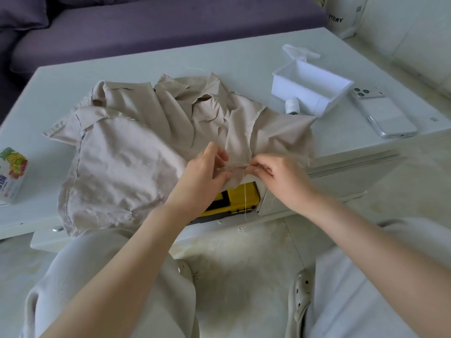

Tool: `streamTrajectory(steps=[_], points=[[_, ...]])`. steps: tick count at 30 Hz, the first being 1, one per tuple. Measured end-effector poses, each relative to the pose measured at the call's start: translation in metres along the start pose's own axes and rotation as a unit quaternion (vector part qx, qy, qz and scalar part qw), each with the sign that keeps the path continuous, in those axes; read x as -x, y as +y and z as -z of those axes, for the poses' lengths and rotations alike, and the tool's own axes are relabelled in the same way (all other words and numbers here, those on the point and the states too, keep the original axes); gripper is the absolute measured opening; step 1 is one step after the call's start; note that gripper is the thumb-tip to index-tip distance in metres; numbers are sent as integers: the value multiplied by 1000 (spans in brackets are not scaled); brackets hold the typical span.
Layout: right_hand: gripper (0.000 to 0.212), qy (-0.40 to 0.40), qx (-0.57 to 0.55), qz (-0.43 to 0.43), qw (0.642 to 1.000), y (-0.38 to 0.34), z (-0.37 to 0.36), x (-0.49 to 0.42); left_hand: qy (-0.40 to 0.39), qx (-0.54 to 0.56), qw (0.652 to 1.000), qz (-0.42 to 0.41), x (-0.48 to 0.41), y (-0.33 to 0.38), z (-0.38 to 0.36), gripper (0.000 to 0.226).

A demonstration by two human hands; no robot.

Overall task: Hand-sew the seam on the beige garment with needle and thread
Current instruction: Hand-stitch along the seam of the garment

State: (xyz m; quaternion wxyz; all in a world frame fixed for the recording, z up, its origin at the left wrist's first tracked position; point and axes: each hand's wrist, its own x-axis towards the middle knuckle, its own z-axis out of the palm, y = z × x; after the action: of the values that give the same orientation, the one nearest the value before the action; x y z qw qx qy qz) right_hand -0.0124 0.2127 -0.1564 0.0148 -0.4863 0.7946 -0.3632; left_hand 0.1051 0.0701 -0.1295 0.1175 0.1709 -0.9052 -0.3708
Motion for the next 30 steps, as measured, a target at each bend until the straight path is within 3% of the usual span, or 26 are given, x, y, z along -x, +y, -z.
streamTrajectory(steps=[3, 6, 10, 14, 16, 19, 22, 26, 30], points=[[14, -25, -14, -4, 1000, 0, 8, -6, 40, -41, 998, -20, 0, 0, 1, 18], [18, -38, -13, -21, 999, 4, 11, -9, 88, -156, 982, -57, 2, -1, -3, 15], [19, -43, -7, -21, 999, 9, 15, -8, 104, -173, 976, -79, 5, 3, -7, 51], [11, -42, -6, -9, 999, 5, 25, -7, 55, -199, 976, -63, 7, 3, -10, 62], [11, -50, -2, -13, 999, 5, 28, -8, 39, -181, 981, -61, 7, 2, -12, 54], [15, -57, 2, -21, 998, 6, 30, -9, 21, -63, 997, -47, 6, 8, -13, 49], [16, -73, 15, -30, 997, 7, 33, -10, -14, 12, 1000, 19, 2, 14, -14, 34], [16, -87, 39, -43, 995, 10, 32, -11, -34, 47, 994, 94, -9, 6, -20, 8], [19, -75, 26, -62, 995, 18, 25, -3, -49, 33, 993, 103, -15, 8, -26, 12]])
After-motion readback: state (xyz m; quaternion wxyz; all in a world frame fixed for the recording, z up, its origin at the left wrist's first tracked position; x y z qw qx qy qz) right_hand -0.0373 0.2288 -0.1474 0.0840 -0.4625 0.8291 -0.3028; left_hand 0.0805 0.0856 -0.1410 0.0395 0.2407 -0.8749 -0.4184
